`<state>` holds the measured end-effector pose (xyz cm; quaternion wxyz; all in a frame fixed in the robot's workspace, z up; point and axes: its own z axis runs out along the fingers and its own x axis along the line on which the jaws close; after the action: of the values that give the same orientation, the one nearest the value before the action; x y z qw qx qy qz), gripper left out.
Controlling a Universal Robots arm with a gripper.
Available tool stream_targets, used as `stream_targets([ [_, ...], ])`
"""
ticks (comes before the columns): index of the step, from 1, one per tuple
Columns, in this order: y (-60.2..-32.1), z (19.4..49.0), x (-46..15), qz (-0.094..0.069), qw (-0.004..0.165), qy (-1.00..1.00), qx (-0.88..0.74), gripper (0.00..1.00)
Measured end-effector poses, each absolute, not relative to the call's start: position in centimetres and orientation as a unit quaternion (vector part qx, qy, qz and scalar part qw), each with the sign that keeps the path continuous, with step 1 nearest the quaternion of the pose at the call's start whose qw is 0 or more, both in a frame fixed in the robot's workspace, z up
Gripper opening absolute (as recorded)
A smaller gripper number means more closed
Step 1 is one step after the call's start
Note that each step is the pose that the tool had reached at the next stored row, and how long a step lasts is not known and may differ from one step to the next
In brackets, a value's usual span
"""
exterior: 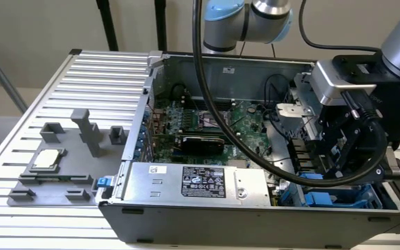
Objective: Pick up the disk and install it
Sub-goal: 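Insert the first disk wire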
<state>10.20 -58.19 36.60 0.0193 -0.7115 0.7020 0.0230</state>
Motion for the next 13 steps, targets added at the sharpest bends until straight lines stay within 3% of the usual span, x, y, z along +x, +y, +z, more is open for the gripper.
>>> stream_targets([
  [13,-58.19,36.61,10.20,0.023,0.019,0.702,-0.712,1.00],
])
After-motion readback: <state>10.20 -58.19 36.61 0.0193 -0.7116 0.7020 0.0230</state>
